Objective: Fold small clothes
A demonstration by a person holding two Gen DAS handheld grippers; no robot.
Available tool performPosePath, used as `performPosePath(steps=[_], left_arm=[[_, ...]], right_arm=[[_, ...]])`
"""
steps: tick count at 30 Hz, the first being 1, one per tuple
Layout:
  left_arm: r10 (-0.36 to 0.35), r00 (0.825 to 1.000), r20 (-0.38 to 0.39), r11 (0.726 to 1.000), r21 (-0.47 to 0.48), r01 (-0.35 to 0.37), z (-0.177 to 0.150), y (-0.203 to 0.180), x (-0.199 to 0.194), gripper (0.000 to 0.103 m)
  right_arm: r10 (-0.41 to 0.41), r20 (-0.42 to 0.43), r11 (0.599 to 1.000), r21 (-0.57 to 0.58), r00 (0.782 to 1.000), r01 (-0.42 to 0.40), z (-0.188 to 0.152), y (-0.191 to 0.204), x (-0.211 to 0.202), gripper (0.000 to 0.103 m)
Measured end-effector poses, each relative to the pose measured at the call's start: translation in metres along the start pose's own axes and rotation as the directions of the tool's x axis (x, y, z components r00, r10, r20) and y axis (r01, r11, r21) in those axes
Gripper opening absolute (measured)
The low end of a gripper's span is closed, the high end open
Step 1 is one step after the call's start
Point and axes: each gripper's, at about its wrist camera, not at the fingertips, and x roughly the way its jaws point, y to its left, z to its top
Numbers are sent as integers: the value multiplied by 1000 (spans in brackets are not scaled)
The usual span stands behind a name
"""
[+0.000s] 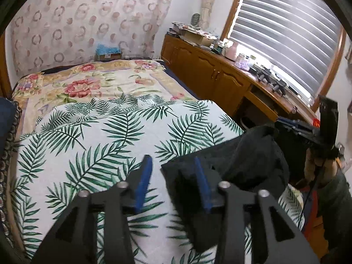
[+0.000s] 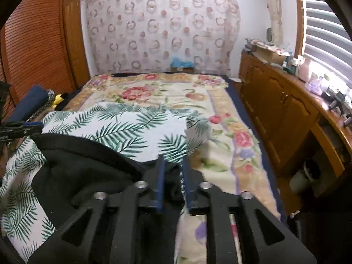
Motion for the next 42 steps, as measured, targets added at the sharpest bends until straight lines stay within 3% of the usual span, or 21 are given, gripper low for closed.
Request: performPosePath(steps=[2,8,13,20,21,22,23,25,27,29,33,36,41,42], left_arm=[[-9,1000,-24,1000,21,10,-5,-2,-1,60],[-30,996,-85,997,75,37,-28,-11,2,61],[-45,992,-116,994,96,56,-36,-17,6,61],[-55,991,-118,995,82,65,-31,-18,10,61],[-63,990,-123,994,77,73,-29,-18,13,61],[-74,989,-128,994,74,84,-26,-19,18,61],[-71,989,-132,994,71,81,-23,-19,23,61],[-67,989,-129,995,68,76,-18,-21,29,61],[-67,990,-126,995,61,75,-12,-21,34,61],[-48,990,-133,997,53,55,-9,-20,41,61],[-45,987,-153,998,34,51,-7,-18,52,61],[-32,984,-175,998,41,40,-8,-20,61,61],[-29,980,-195,999,30,35,-12,-19,73,61],[-31,980,-196,999,27,37,-13,-19,74,61]], right_arm=[[29,-13,999,-14,999,-29,-2,1,-7,36],[60,-77,998,-2,995,-60,-20,4,-8,51],[85,-133,996,43,988,-79,-25,-3,23,52],[209,-99,967,169,973,-190,-16,-26,48,52],[219,-97,965,170,971,-201,-15,-26,49,51],[244,-98,960,169,965,-225,-14,-26,50,43],[264,-94,956,159,960,-248,-13,-24,49,29],[275,-74,957,113,958,-266,-9,-18,44,9],[167,-58,983,94,984,-161,-7,-18,39,6],[73,-87,990,123,993,-62,-7,-24,43,4],[75,-85,991,120,994,-65,-7,-24,37,5],[49,-85,993,107,995,-40,-5,-19,29,23],[103,-98,987,132,990,-90,-9,-14,17,55],[105,-104,987,132,989,-91,-11,-12,17,55]])
